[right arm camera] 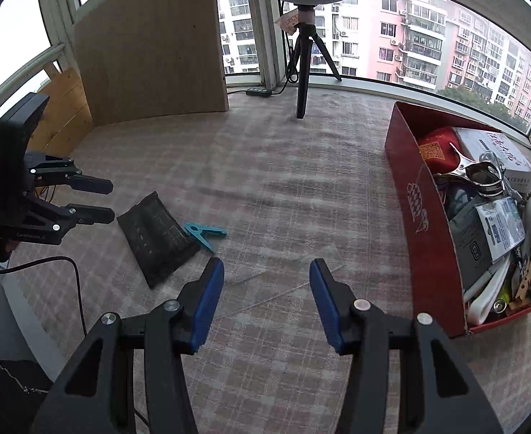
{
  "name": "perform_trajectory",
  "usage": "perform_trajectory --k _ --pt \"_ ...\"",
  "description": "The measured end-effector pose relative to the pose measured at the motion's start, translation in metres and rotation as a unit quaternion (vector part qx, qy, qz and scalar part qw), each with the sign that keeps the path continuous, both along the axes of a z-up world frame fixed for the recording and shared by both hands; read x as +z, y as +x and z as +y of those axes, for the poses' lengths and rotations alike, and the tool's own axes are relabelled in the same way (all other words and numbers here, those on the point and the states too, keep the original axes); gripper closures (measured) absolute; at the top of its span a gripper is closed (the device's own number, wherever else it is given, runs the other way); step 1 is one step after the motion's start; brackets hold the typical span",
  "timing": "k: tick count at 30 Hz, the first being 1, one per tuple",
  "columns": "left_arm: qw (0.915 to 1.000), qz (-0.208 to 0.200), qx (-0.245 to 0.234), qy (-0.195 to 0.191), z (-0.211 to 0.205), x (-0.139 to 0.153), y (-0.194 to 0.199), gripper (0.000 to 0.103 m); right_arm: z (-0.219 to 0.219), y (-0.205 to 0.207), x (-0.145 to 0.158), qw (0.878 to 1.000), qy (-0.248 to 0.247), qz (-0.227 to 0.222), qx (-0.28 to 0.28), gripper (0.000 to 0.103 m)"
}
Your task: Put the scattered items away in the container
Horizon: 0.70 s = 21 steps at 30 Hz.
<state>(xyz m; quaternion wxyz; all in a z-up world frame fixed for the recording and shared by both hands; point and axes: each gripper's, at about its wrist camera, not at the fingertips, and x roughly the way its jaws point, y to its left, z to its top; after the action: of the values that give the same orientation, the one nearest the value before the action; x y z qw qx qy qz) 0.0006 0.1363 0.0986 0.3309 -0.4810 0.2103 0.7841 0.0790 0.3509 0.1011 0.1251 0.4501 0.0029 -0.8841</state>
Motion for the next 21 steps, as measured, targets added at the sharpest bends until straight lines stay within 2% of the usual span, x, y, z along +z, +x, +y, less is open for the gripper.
perform_trajectory --k 4,7,12,15,19,21 --pt "0.9998 -0.001 -0.018 -0.003 0.014 -0.009 0.006 0.063 -0.016 0.003 -0.016 1.000 0.021 -0.010 0.019 0.054" --pt "0.9991 -0.016 -0.040 0.005 0.028 -0.016 0.017 0.063 -0.014 0.004 -0.032 0.999 0.022 -0.031 0.011 0.054" --pt "0.9949 -0.044 -0.090 0.003 0.063 -0.037 0.046 0.063 0.009 0.002 -0.054 0.996 -0.025 -0.076 -0.033 0.054" --pt "0.9933 -0.053 -0.103 -0.008 0.081 -0.052 0.057 0.063 0.019 -0.001 -0.063 0.994 -0.044 -0.087 -0.056 0.054" --pt "0.9926 -0.049 -0.108 -0.025 0.094 -0.062 0.063 0.063 0.024 -0.005 -0.071 0.992 -0.052 -0.096 -0.067 0.056" --pt "0.9922 -0.042 -0.113 -0.032 0.099 -0.064 0.066 0.059 0.024 -0.008 -0.075 0.991 -0.056 -0.100 -0.069 0.057"
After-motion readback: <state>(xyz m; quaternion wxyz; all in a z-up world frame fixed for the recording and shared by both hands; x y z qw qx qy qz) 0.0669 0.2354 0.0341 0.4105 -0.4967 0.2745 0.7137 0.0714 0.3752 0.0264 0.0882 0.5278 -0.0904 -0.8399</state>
